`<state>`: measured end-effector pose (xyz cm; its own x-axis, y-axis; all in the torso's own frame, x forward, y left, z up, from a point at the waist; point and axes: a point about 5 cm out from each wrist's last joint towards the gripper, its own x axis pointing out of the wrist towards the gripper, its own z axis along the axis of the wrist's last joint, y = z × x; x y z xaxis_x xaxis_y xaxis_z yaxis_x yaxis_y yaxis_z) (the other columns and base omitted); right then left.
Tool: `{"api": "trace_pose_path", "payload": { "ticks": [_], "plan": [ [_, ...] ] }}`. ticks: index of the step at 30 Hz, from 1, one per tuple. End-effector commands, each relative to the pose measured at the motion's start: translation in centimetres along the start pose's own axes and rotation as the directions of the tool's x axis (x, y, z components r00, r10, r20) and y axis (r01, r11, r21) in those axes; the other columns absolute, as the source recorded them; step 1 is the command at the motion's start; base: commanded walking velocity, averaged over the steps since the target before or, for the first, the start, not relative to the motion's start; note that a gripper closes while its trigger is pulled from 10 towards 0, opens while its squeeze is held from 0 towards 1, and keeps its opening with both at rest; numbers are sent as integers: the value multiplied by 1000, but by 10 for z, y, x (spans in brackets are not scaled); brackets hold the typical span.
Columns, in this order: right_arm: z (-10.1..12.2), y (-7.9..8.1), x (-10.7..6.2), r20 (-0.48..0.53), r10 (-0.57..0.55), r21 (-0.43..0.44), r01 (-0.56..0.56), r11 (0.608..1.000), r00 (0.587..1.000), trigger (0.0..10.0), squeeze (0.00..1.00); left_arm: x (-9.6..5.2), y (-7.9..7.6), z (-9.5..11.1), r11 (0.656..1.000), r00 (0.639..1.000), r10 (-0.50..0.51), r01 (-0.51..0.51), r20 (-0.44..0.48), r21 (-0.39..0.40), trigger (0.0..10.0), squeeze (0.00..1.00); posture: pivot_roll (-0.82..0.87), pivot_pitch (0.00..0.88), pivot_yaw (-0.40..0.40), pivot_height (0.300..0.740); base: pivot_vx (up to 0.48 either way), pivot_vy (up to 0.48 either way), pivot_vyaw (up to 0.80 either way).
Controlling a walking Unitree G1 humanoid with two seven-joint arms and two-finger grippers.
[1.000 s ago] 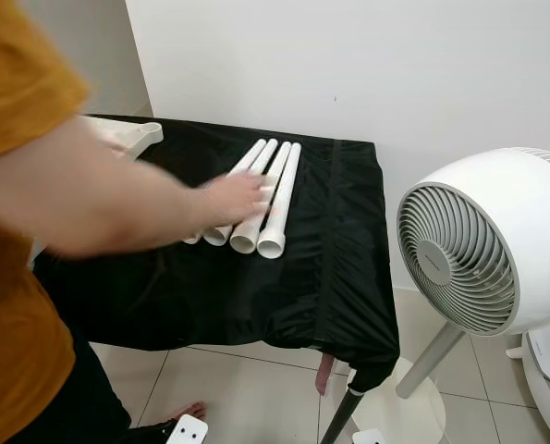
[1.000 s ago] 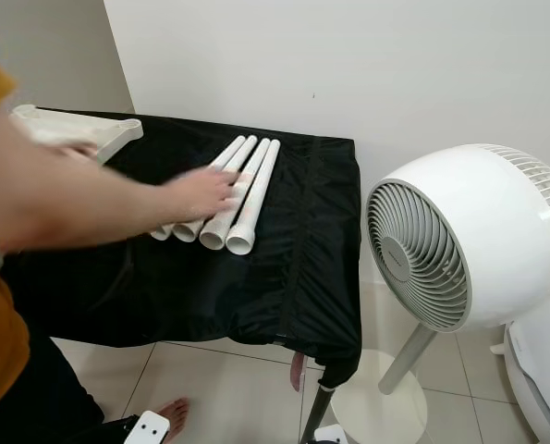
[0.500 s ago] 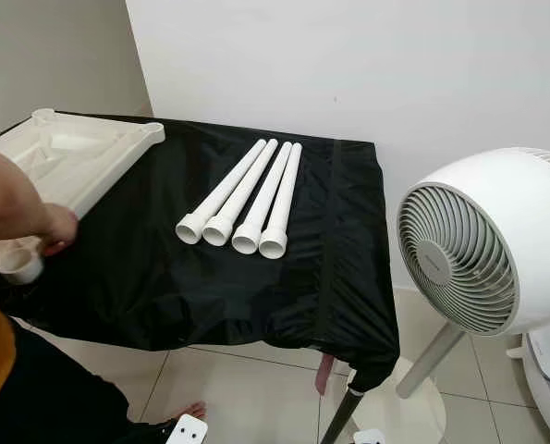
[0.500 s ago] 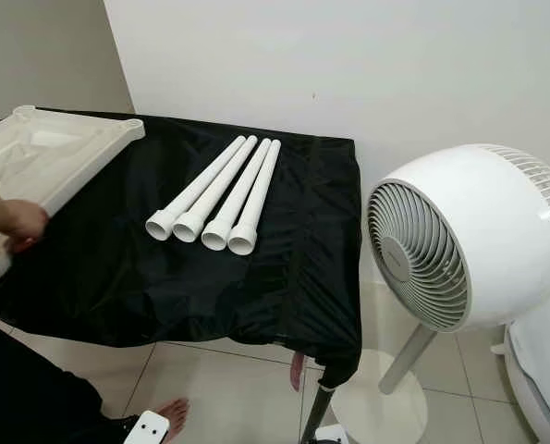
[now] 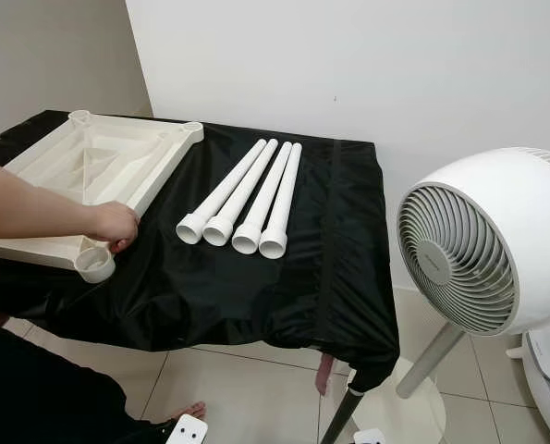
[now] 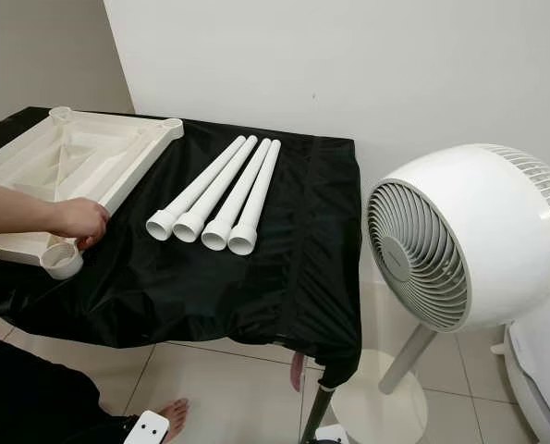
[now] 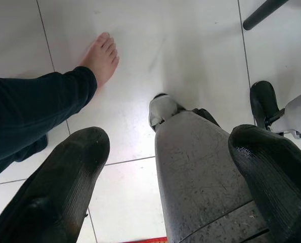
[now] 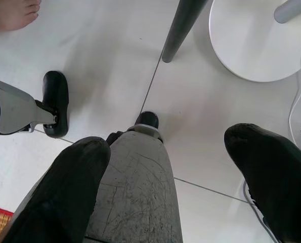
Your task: Building children table
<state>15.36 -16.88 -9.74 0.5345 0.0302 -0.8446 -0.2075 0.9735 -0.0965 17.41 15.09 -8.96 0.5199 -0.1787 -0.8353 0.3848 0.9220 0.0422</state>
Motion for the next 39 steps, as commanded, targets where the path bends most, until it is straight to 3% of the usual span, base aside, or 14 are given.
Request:
{"api": "trace_pose_path", "payload": {
  "ticks": [1,13,14,16,17,18,21,22,23,24,28,29,39],
  "plan": [
    [-6,6,-1,-30,17,1,-17,1000,999,10000,0,-1,-2,-5,999,999,-33,33,-25,-7,10000,0,-13,0,37,740,0,0,0],
    [-7,4,-1,-30,13,-3,-13,1000,999,10000,0,-1,-3,-6,999,999,-35,35,-23,-12,10000,0,-15,0,36,740,0,0,0],
    [-6,4,-1,-20,19,9,-18,1000,1000,0,0,-1,-3,-6,999,999,-36,36,-21,-13,3725,0,-17,0,38,740,0,0,0],
    [-6,4,-1,-12,23,18,-23,1000,1000,0,0,-1,-3,-6,999,999,-36,36,-20,-14,3725,0,-17,0,38,740,0,0,0],
    [-6,4,-1,-13,22,16,-22,1000,1000,0,0,-1,-3,-6,999,999,-36,36,-18,-14,0,0,-16,0,37,740,0,0,0],
    [-6,3,-1,-23,15,9,-15,1000,1000,2314,0,-1,-3,-6,999,999,-34,33,-21,-15,0,0,-16,0,37,740,0,0,0],
    [-7,3,-1,-26,13,7,-13,1000,1000,2314,0,-1,-3,-6,999,999,-33,33,-22,-16,0,0,-16,0,37,740,0,0,0],
    [-7,3,-1,-28,11,6,-11,1000,1000,10000,0,-1,-3,-6,999,999,-33,32,-25,-14,10000,0,-13,0,36,740,0,0,0],
    [-7,3,-1,-28,11,6,-11,1000,1000,10000,0,-1,-3,-6,999,999,-33,32,-25,-14,10000,0,-13,0,36,740,0,0,0],
    [-6,3,-1,-26,14,9,-13,1000,1000,10000,1000,-1,-3,-6,999,999,-33,32,-24,-18,10000,847,-13,0,36,740,0,0,0],
    [-6,3,-1,-24,15,9,-14,1000,1000,10000,1000,-1,-3,-6,999,999,-33,33,-22,-20,10000,847,-13,0,36,740,0,0,0],
    [-6,3,-1,-23,15,9,-15,1000,1000,10000,1000,-1,-3,-6,999,999,-35,34,-20,-22,10000,1000,-13,0,36,740,0,0,0],
    [-5,3,-1,-20,11,-9,-11,1000,1000,10000,1000,-1,-4,-5,999,999,-43,43,-14,-8,10000,1000,-13,0,38,740,0,0,0]
  ]
}}
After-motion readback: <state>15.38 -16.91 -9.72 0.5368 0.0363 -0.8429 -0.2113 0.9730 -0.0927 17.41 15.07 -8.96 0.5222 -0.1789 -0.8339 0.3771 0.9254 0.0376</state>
